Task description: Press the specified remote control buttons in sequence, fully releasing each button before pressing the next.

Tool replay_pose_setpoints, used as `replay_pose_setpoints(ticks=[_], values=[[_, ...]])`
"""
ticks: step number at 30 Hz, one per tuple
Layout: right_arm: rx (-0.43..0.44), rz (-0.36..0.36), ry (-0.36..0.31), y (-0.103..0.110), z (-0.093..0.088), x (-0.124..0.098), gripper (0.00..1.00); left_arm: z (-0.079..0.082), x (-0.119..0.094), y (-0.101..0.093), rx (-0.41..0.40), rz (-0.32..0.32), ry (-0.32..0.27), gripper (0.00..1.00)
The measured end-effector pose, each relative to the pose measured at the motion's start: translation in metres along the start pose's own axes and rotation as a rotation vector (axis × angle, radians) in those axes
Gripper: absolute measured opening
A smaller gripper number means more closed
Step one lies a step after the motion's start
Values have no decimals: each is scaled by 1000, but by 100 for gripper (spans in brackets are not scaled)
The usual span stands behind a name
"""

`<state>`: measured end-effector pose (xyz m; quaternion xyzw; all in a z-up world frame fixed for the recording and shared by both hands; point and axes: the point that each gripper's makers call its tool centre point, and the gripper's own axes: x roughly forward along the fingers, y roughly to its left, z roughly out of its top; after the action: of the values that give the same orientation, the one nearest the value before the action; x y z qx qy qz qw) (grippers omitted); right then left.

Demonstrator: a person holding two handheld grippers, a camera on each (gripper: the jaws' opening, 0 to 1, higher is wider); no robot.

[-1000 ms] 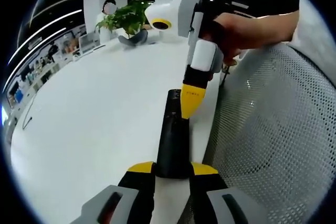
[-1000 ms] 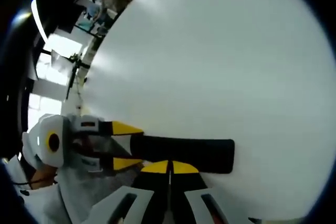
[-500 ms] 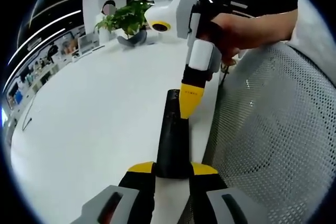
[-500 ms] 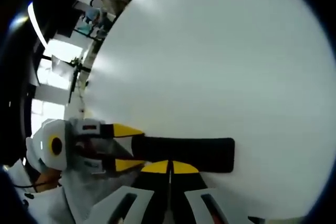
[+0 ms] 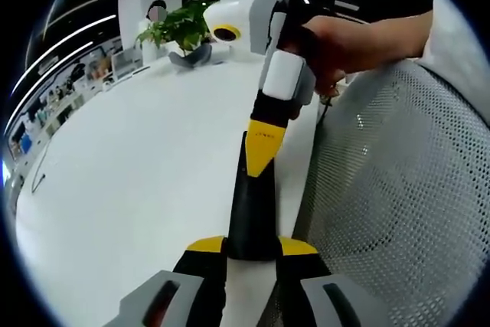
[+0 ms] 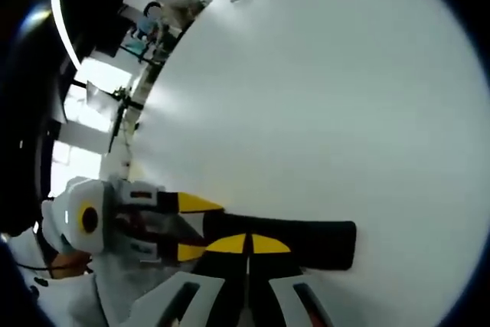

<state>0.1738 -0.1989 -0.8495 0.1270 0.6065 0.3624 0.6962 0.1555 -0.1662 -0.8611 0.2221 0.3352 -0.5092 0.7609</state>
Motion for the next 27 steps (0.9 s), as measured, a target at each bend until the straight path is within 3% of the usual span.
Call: replay_pose_setpoints(ticks=[20, 27], values=[[-70, -53, 4, -2, -2, 2, 0, 0, 0, 0, -4, 4, -5, 24], [-58, -49, -1, -3, -1, 2, 0, 1, 2, 1, -24, 16, 9, 25]])
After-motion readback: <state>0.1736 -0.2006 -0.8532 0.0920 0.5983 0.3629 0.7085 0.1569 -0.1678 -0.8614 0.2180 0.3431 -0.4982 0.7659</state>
